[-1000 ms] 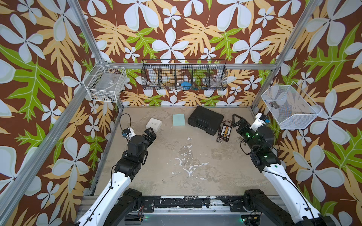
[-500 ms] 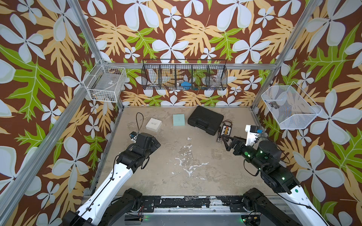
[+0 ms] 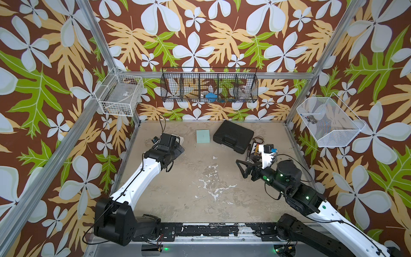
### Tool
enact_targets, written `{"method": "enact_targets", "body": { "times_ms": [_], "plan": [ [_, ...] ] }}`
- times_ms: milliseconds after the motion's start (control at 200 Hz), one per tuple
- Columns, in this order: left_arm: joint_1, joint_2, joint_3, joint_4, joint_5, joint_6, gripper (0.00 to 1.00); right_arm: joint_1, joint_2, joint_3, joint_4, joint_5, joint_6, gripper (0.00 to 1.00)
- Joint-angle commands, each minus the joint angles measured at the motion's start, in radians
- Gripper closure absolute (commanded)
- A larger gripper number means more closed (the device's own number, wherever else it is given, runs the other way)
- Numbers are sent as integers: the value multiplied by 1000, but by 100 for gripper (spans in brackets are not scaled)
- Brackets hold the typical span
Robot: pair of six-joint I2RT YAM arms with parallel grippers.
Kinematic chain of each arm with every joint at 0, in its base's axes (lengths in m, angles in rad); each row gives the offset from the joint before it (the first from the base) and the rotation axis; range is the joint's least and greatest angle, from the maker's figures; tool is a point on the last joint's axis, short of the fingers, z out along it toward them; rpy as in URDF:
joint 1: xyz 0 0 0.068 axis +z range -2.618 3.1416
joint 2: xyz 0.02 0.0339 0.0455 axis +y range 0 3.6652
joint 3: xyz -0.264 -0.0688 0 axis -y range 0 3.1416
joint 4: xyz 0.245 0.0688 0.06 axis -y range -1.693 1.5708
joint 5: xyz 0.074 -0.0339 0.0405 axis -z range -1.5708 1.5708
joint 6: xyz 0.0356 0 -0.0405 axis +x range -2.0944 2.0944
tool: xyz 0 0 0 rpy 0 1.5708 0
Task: Take out the earrings from the drawer-style jewelry box
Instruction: Move the jewelry box to the center of the board.
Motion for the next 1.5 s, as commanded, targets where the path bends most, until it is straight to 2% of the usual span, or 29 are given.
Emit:
{"method": "enact_targets", "body": {
  "times_ms": [0, 160, 220, 470, 666, 881, 951, 1006, 1356, 1496],
  "plan": [
    [52, 78, 69, 40, 24, 52, 0, 60, 55, 7, 128, 96, -36, 0],
    [119, 232, 200, 46, 41, 82, 0, 76, 138, -8, 266, 96, -26, 0],
    [134, 289, 252, 42, 38, 101, 5, 76, 178, -2, 301, 92, -36, 0],
    [178, 510, 466, 19, 45, 146, 8, 11, 356, 61, 362, 9, -6, 0],
    [179, 696, 621, -27, 58, 168, 13, -45, 497, 157, 306, -79, 21, 0],
    [193, 811, 723, -52, -2, 167, 13, -64, 585, 244, 219, -115, 44, 0],
    [193, 842, 761, -53, 3, 176, 18, -65, 601, 253, 196, -122, 45, 0],
    [193, 862, 778, -55, -11, 179, 18, -66, 610, 252, 182, -126, 48, 0],
    [193, 962, 859, -73, -61, 202, 19, -68, 613, 249, 149, -147, 51, 0],
    [193, 984, 876, -67, -45, 207, 21, -70, 601, 240, 139, -150, 44, 0]
  ]
}}
